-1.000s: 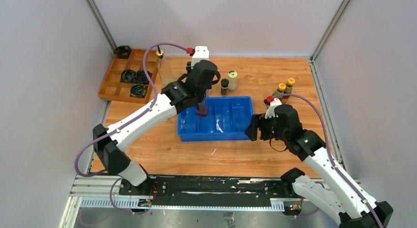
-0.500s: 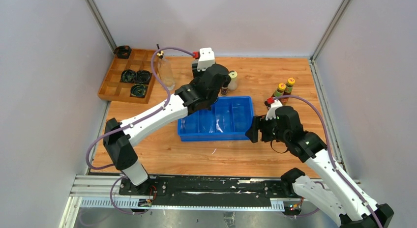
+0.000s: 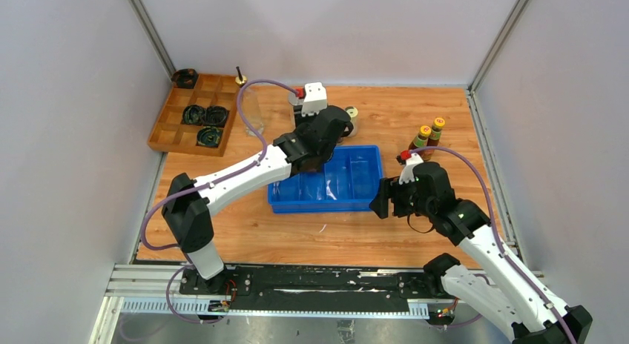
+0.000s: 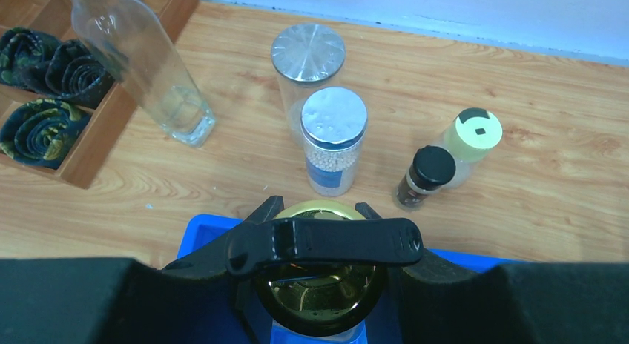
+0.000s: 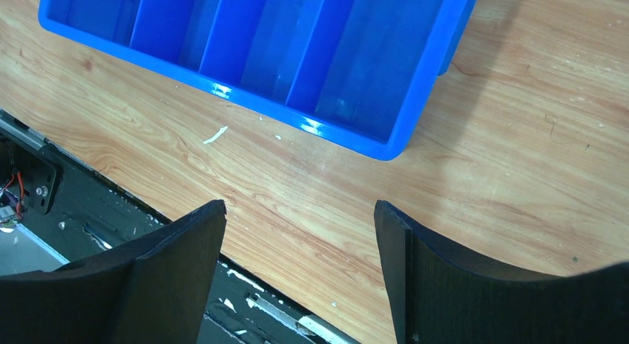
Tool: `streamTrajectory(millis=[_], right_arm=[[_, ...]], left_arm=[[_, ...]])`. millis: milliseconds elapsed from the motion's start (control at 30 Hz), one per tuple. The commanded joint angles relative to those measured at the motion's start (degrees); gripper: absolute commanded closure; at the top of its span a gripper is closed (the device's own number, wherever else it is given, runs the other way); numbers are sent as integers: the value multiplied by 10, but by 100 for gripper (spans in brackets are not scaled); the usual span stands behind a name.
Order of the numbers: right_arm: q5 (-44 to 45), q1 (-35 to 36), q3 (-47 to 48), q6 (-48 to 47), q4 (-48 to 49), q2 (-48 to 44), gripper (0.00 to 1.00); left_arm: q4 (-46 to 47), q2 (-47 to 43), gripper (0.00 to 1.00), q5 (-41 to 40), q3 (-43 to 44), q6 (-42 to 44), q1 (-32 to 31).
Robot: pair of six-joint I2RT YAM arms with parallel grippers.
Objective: Organize the condiment bottles
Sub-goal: Place the bottle in the storage box.
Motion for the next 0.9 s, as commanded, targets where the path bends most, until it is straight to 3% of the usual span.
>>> streamTrajectory(millis=[0, 567, 867], right_arm=[[-11, 8, -7, -6, -5, -4, 21], [-11, 8, -17, -3, 1, -3, 21], [-14, 8, -17, -3, 2, -3, 21]], left_arm=[[70, -3, 73, -38, -15, -22, -5], [128, 22, 68, -30, -61, -15, -5], [95, 18, 37, -28, -52, -24, -5]])
